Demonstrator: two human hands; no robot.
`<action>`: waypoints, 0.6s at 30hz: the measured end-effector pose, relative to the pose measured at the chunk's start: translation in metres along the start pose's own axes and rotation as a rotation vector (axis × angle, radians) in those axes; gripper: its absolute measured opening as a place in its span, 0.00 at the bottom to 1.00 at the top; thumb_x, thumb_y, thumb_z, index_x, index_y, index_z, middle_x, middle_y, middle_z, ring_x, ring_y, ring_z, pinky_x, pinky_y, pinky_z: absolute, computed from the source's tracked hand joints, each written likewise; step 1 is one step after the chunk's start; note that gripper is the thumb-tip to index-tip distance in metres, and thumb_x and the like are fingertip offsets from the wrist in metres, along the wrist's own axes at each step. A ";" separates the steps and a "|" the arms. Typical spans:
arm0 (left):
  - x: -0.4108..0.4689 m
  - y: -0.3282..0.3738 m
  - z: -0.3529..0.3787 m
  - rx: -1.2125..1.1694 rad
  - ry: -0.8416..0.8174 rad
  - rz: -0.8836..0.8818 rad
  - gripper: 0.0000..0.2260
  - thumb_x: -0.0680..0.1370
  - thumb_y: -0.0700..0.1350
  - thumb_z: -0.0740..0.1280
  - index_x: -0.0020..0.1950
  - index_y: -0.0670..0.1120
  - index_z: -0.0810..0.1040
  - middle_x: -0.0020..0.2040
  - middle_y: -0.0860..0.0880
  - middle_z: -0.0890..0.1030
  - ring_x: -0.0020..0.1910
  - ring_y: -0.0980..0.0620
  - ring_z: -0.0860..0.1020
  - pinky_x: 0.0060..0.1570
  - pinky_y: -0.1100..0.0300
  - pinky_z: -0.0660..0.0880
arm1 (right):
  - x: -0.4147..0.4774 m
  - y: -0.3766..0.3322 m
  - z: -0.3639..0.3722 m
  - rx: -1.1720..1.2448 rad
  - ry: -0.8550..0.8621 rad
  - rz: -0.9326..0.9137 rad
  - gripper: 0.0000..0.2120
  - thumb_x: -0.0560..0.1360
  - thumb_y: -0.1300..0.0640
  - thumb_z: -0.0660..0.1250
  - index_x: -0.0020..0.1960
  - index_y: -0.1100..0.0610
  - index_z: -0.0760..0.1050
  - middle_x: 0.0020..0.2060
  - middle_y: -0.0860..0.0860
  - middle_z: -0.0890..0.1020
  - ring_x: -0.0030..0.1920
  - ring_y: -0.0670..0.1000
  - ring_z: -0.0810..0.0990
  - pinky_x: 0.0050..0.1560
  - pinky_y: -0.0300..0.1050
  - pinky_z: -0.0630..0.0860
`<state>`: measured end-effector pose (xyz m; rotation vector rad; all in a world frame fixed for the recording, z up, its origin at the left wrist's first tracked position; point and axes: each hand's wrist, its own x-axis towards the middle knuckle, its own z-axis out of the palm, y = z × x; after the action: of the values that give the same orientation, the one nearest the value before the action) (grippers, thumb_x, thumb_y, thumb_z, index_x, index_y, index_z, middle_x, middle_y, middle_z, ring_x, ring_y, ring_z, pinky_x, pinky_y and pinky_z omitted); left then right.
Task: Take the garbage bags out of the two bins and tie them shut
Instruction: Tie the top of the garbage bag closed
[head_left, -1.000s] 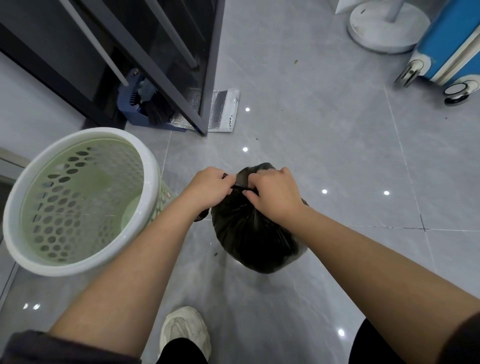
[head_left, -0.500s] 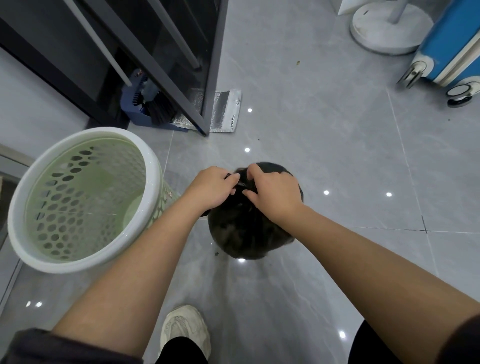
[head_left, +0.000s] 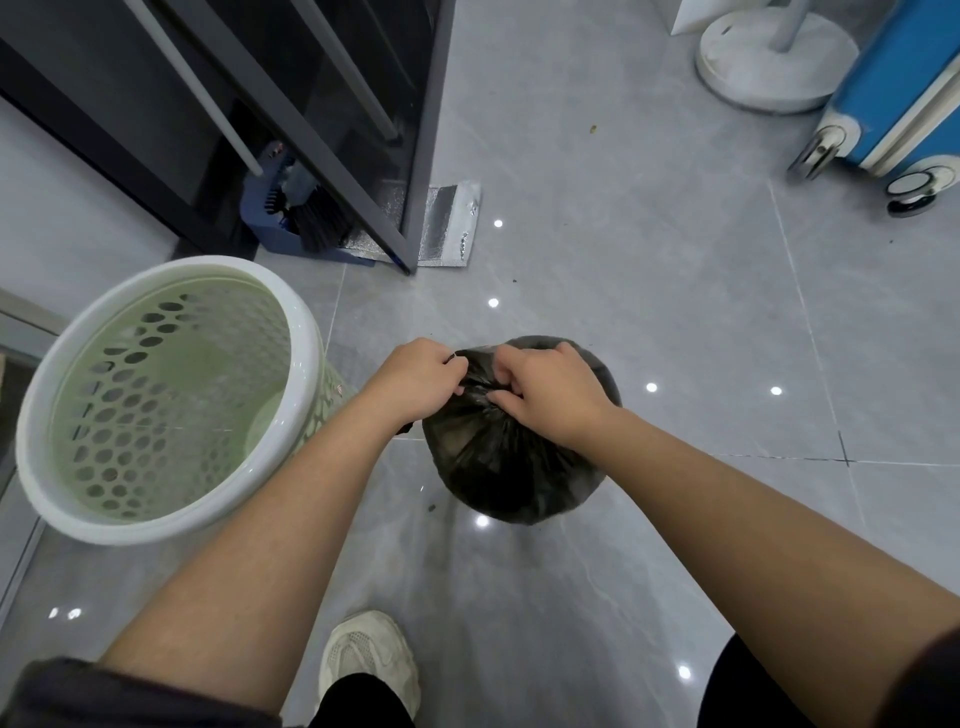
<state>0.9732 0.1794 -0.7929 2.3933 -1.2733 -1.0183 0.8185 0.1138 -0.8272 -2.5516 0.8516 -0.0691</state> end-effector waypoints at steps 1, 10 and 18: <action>0.000 0.001 0.000 0.003 -0.003 0.003 0.16 0.78 0.45 0.59 0.35 0.41 0.79 0.27 0.55 0.74 0.31 0.56 0.70 0.31 0.60 0.63 | 0.000 -0.002 0.000 -0.015 0.012 0.005 0.08 0.76 0.49 0.63 0.46 0.51 0.66 0.37 0.46 0.78 0.39 0.52 0.76 0.51 0.48 0.67; -0.005 0.003 -0.003 0.013 0.015 0.020 0.17 0.78 0.46 0.60 0.30 0.42 0.73 0.26 0.54 0.72 0.28 0.56 0.69 0.29 0.60 0.63 | 0.000 0.000 0.000 -0.097 -0.004 -0.002 0.13 0.78 0.44 0.61 0.41 0.52 0.69 0.33 0.47 0.77 0.37 0.52 0.73 0.48 0.47 0.68; -0.010 0.008 -0.007 0.014 0.004 0.032 0.15 0.79 0.46 0.59 0.35 0.43 0.77 0.27 0.54 0.73 0.28 0.55 0.69 0.27 0.61 0.62 | -0.001 -0.003 -0.001 -0.266 0.200 0.016 0.13 0.70 0.46 0.71 0.37 0.56 0.76 0.40 0.54 0.76 0.46 0.58 0.74 0.46 0.51 0.63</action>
<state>0.9692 0.1819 -0.7793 2.3757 -1.3174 -0.9989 0.8192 0.1167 -0.8250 -2.8209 1.0161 -0.2239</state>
